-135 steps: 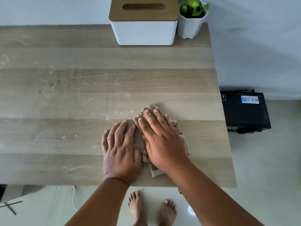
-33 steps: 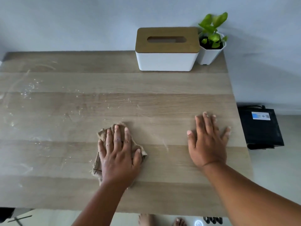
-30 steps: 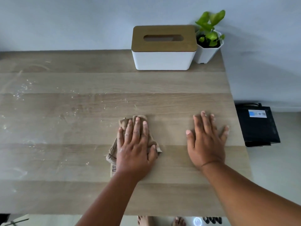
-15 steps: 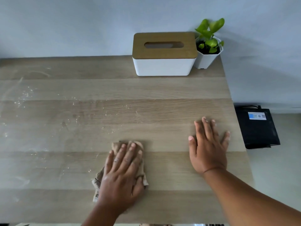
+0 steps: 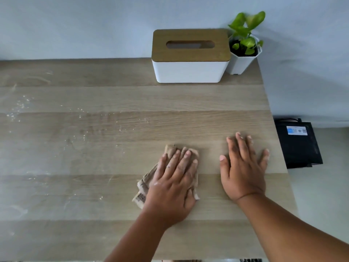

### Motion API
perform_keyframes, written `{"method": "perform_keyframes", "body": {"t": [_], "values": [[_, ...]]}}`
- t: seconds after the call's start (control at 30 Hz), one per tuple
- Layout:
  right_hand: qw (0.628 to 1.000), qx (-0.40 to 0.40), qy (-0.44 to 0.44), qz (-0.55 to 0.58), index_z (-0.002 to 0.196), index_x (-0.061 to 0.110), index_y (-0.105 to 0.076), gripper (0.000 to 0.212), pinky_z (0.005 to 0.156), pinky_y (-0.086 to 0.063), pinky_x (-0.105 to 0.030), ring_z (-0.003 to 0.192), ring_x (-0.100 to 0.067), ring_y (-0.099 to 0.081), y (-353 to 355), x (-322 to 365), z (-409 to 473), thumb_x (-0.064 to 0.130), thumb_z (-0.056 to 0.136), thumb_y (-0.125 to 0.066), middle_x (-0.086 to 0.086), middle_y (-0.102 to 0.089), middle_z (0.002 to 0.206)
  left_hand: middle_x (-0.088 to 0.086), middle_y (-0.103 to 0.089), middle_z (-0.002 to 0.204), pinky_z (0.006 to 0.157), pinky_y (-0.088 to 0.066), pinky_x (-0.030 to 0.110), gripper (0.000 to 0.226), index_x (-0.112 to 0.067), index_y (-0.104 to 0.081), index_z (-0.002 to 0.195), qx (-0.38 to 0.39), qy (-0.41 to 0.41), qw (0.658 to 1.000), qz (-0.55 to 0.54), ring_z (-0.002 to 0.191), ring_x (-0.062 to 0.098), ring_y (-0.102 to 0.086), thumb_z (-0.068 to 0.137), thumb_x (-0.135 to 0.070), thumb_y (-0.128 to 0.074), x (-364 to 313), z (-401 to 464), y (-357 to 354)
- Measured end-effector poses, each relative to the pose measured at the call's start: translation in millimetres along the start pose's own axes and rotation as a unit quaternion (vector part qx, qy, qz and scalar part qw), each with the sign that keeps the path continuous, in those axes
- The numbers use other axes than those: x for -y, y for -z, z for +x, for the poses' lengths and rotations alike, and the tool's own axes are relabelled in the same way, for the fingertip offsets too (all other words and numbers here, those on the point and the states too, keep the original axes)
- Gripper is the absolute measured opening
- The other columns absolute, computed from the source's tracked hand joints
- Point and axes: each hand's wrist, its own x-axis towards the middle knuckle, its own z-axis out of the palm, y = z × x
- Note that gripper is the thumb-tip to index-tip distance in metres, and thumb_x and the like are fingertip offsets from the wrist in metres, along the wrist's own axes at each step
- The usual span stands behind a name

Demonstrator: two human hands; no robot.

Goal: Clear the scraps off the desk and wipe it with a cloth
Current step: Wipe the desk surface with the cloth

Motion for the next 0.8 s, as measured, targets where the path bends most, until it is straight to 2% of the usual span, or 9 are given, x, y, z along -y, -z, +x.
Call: {"method": "perform_keyframes", "body": {"t": [0.07,0.17,0.3,0.4,0.47,0.57,0.7,0.8], "values": [[1.0,-0.001,0.0,0.001,0.161,0.026,-0.027,0.063,0.123,-0.004,-0.068,0.16,-0.023,-0.002,0.2,0.1,-0.2,0.05,0.102,-0.022,0.002,-0.01,0.173,0.002,-0.018,0.172,0.122,-0.023,0.06,0.087,-0.021,-0.03,0.162,-0.004,0.034,0.999,0.002,0.159,0.026,-0.015,0.082,-0.042,-0.058,19.0,-24.1,1.0],[1.0,0.0,0.002,-0.006,0.161,0.025,-0.026,0.064,0.123,-0.005,-0.068,0.16,-0.023,-0.002,0.5,0.3,-1.1,0.05,0.103,-0.021,0.001,-0.01,0.173,0.004,-0.018,0.172,0.124,-0.02,0.06,0.088,-0.017,-0.03,0.161,-0.008,0.147,0.989,0.029,0.159,0.026,-0.015,0.082,-0.047,-0.052,53.8,-31.2,11.2],[1.0,0.003,-0.001,0.0,0.162,0.025,-0.025,0.065,0.123,-0.003,-0.068,0.16,-0.023,0.0,2.5,1.3,-0.7,0.05,0.102,-0.021,0.001,-0.01,0.173,0.008,-0.009,0.173,0.128,-0.003,0.055,0.088,-0.015,-0.018,0.164,-0.001,0.306,0.951,0.045,0.16,0.027,-0.003,0.086,-0.053,-0.034,82.8,24.3,19.3],[1.0,0.007,-0.002,0.0,0.162,0.025,-0.024,0.065,0.124,-0.002,-0.068,0.16,-0.022,0.001,3.7,2.0,-1.2,0.049,0.102,-0.022,0.002,-0.008,0.173,0.008,-0.004,0.173,0.127,0.001,0.055,0.089,-0.014,-0.012,0.164,-0.004,0.366,0.93,0.024,0.16,0.026,0.001,0.085,-0.054,-0.026,90.0,83.1,20.4],[1.0,0.012,-0.003,0.0,0.163,0.025,-0.022,0.065,0.124,-0.001,-0.067,0.16,-0.021,0.004,3.6,1.2,-1.5,0.049,0.102,-0.019,0.003,-0.005,0.173,0.008,-0.004,0.173,0.127,0.002,0.055,0.089,-0.015,-0.012,0.164,0.0,0.348,0.937,0.017,0.16,0.026,0.001,0.084,-0.053,-0.026,86.5,112.8,20.9],[1.0,0.011,-0.003,0.001,0.163,0.026,-0.021,0.065,0.124,-0.001,-0.067,0.16,-0.021,0.004,2.6,1.5,-1.3,0.05,0.102,-0.017,0.004,-0.004,0.173,0.004,-0.005,0.173,0.128,0.004,0.052,0.087,-0.021,-0.013,0.165,0.014,0.243,0.97,0.018,0.16,0.026,0.0,0.086,-0.054,-0.025,70.8,129.3,20.9],[1.0,0.003,-0.005,0.003,0.162,0.025,-0.025,0.065,0.123,-0.003,-0.068,0.16,-0.023,-0.001,2.6,3.4,-0.7,0.05,0.102,-0.02,0.002,-0.009,0.173,0.002,-0.022,0.171,0.128,-0.009,0.052,0.079,-0.021,-0.035,0.16,0.007,0.061,0.998,0.003,0.159,0.024,-0.017,0.085,-0.047,-0.038,46.7,100.8,19.3],[1.0,0.004,-0.005,0.002,0.161,0.025,-0.027,0.064,0.123,-0.003,-0.068,0.16,-0.024,-0.003,1.8,2.6,-1.5,0.05,0.102,-0.023,0.002,-0.01,0.173,0.001,-0.025,0.17,0.127,-0.015,0.054,0.076,-0.02,-0.037,0.159,0.002,0.01,1.0,-0.011,0.159,0.021,-0.016,0.086,-0.041,-0.048,41.4,60.5,13.9]]}}
